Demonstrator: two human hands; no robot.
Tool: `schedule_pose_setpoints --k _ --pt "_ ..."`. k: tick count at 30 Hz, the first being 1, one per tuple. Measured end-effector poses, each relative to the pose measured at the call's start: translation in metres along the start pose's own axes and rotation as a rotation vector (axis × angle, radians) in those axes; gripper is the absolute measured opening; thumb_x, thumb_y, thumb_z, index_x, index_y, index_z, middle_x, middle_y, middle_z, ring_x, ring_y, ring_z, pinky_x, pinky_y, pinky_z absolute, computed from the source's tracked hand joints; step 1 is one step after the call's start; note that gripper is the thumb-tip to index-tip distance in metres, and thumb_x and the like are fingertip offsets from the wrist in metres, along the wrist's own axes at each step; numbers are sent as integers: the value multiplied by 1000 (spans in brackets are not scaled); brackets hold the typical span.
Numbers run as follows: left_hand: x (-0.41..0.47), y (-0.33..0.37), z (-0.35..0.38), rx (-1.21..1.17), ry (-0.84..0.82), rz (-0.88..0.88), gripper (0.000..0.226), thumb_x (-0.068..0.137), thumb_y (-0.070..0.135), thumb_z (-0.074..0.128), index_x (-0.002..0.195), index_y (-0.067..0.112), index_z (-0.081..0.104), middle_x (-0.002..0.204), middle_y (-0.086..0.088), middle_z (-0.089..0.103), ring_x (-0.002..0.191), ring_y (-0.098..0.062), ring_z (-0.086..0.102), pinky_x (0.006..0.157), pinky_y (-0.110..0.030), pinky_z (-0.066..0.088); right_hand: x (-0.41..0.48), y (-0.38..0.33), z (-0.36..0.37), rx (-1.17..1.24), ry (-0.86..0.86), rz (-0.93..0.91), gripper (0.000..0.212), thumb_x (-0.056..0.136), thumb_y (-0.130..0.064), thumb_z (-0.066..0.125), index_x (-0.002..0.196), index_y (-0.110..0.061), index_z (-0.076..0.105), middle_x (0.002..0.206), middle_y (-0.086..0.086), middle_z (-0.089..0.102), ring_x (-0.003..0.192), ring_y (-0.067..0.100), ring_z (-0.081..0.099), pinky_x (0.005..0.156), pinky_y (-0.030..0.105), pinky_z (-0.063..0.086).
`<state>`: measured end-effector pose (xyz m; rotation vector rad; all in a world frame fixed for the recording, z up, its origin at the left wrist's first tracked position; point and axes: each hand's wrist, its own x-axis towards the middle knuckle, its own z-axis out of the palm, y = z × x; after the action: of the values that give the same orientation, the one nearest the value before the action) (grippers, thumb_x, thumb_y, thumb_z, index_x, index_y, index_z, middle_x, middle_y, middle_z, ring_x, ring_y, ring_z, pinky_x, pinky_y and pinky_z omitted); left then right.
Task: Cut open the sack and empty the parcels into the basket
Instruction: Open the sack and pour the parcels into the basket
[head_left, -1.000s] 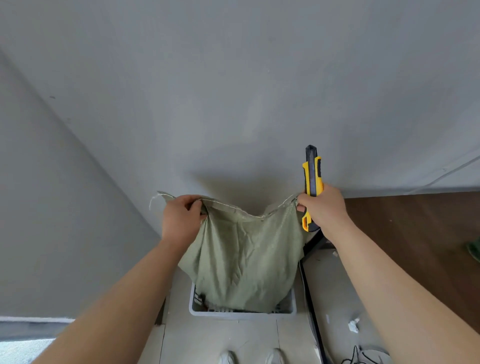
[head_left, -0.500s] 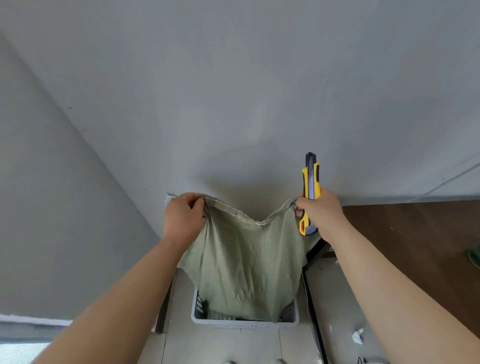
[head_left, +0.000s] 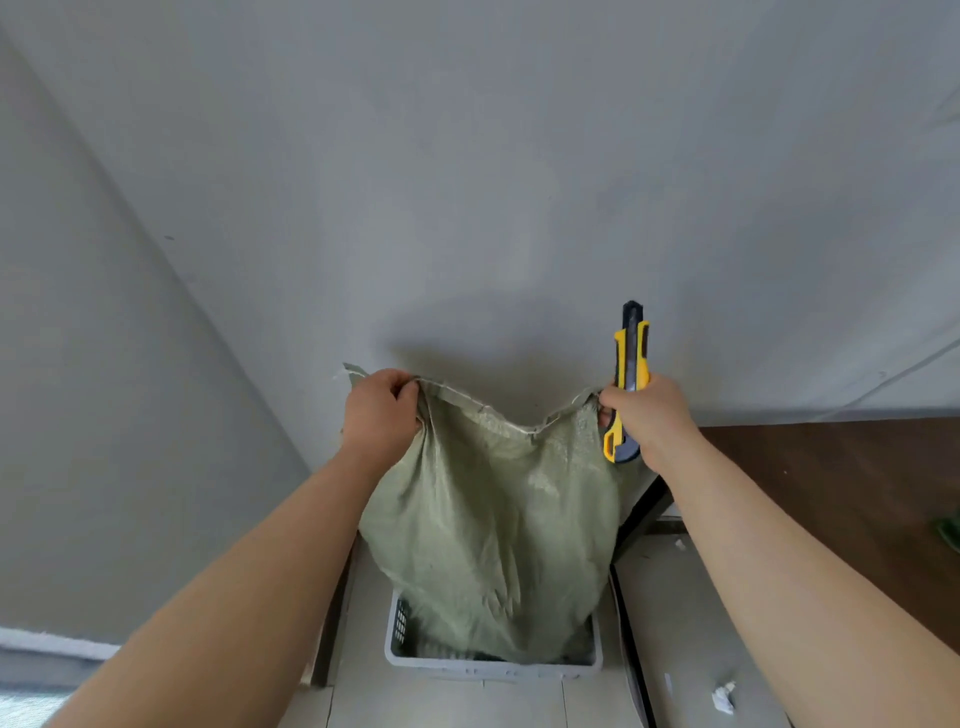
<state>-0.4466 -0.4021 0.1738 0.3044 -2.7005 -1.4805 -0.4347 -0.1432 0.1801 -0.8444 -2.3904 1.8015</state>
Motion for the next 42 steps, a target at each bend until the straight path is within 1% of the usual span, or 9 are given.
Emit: schedule_pose_setpoints --k 3,7,11,17,21,27,31,39,42 --pt "0 -5 2 32 -15 0 23 93 11 47 99 9 70 75 -6 68 73 -30 69 79 -44 57 0 9 3 -41 3 10 27 83 -5 62 64 -14 46 58 3 42 52 15 40 49 25 33" --pt "-1 -9 4 13 -12 -27 22 94 10 46 95 11 68 76 -10 68 71 -32 69 77 -43 57 0 16 3 -18 13 14 15 81 -4 63 72 -12 54 64 5 49 61 18 48 56 26 39" --pt "-3 -10 4 -22 29 -44 23 93 11 45 95 10 68 76 -9 70 72 -32 70 74 -39 57 0 14 0 20 30 -5 11 81 -2 62 75 -10 55 62 6 48 55 17 46 53 25 39" --pt "0 -2 -1 -88 59 -81 21 93 12 47 95 13 67 76 -6 69 70 -29 70 75 -45 59 2 3 -6 29 18 -23 9 80 -2 61 77 -10 57 62 6 52 54 17 50 54 26 42" --pt "0 16 -8 -145 95 -54 22 93 12 47 98 11 68 74 -3 68 68 -25 69 66 -35 56 3 -15 -9 0 10 -67 11 80 -3 61 75 -11 55 61 4 49 53 15 46 51 24 38" --pt "2 45 -24 -260 162 16 27 91 13 50 74 31 61 72 -2 69 75 -33 71 77 -48 59 -1 -54 -21 25 31 -161 13 79 -5 63 71 -12 56 64 7 51 58 20 49 55 26 39" --pt "8 65 -37 -293 180 75 27 92 11 50 73 28 62 69 -1 67 74 -33 71 75 -46 60 -2 -84 -30 54 76 -237 22 80 -3 63 65 -16 53 61 2 49 52 15 45 51 24 37" --pt "7 63 -39 -276 161 45 30 91 10 48 71 29 60 68 0 65 70 -28 70 78 -48 59 -2 -75 -23 61 52 -180 10 78 -5 63 76 -11 55 66 7 47 62 21 46 56 27 37" --pt "8 67 -44 -290 182 58 34 91 8 48 68 30 59 67 0 64 74 -35 69 78 -51 58 -3 -80 -23 85 61 -189 9 77 -5 63 78 -10 56 70 10 48 66 22 47 59 28 38"
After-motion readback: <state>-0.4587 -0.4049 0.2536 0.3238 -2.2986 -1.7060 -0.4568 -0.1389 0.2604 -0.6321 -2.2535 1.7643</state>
